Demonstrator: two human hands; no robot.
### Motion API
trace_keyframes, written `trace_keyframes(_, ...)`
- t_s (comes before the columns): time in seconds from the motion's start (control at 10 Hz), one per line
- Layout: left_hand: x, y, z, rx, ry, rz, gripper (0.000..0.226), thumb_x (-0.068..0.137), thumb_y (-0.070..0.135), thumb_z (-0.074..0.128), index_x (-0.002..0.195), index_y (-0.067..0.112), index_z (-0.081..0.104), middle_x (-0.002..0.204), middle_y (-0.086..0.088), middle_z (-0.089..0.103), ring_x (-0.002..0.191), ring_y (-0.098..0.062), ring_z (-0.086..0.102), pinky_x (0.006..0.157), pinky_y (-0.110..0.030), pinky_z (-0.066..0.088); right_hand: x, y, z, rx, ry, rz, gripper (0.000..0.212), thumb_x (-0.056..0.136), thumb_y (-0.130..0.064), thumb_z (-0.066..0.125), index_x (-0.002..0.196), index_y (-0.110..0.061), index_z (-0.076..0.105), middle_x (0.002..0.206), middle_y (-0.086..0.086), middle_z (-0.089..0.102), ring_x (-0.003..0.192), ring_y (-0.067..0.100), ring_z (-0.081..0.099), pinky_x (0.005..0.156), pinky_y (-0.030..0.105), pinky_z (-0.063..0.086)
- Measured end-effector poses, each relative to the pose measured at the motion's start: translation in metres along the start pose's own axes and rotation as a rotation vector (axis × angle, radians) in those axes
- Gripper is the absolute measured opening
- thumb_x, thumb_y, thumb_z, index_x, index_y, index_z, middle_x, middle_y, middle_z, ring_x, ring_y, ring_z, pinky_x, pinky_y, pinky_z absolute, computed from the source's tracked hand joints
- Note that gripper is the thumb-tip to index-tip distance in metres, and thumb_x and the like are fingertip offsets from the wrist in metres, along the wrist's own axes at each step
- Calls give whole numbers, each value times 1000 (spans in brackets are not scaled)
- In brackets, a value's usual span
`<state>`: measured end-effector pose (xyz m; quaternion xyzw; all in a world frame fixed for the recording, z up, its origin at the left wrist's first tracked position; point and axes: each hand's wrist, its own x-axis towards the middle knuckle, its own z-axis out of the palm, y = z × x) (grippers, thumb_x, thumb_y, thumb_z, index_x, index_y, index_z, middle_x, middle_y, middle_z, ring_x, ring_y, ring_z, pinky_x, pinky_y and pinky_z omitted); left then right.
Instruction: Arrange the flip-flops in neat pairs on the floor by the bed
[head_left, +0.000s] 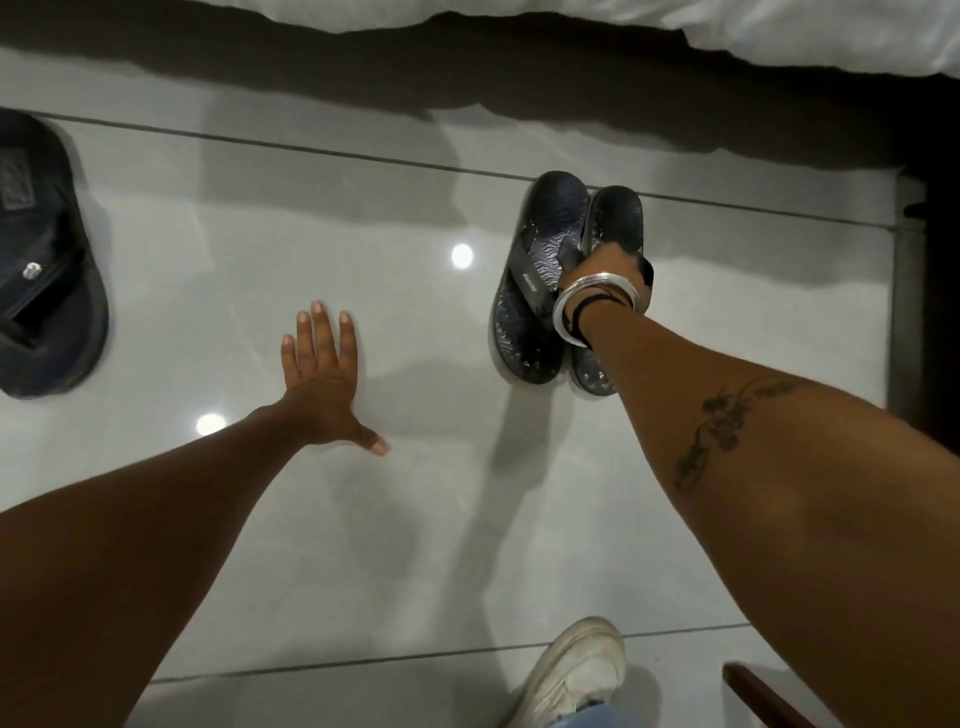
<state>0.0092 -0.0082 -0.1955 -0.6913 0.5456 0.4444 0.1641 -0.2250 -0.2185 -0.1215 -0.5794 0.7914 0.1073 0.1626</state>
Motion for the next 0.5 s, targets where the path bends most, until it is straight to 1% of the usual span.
trace_keyframes(0.1,-1,2,3,3,38,28,181,20,91,69,131,17,-53,123,-13,-68,116,-30,-63,87,-34,-49,-6,0,-1,-23,2,-8,40,89,-46,59,100,-9,68,96,13,72,89,33,68,82,42,56)
trace_keyframes(0.2,4,-1,-2,-2,63,15,181,20,89,71,129,18,-54,122,-13,-69,114,-30,-64,87,-35,-49,-6,1,-3,-9,-7,-7,42,91,-49,56,98,-9,68,95,13,72,89,32,67,81,42,55)
trace_keyframes(0.3,-8,1,2,-8,-7,6,181,21,85,75,127,19,-56,122,-12,-68,114,-30,-64,93,-43,-42,-8,5,3,-26,-10,-39,46,93,-50,50,94,-8,68,96,13,72,92,33,66,90,43,52)
trace_keyframes(0.4,-4,10,-6,3,-50,-29,181,25,81,79,130,14,-52,131,-20,-62,121,-37,-57,102,-52,-31,-13,9,-5,-94,11,-82,38,93,-45,52,96,-10,67,105,14,70,101,34,62,100,48,43)
trace_keyframes(0.5,-10,14,-30,-88,39,-123,165,47,70,83,146,5,-32,151,-30,-35,142,-44,-29,113,-58,-12,-36,8,-30,-228,139,-326,42,91,-47,47,114,-13,61,125,16,56,116,36,51,105,55,31)
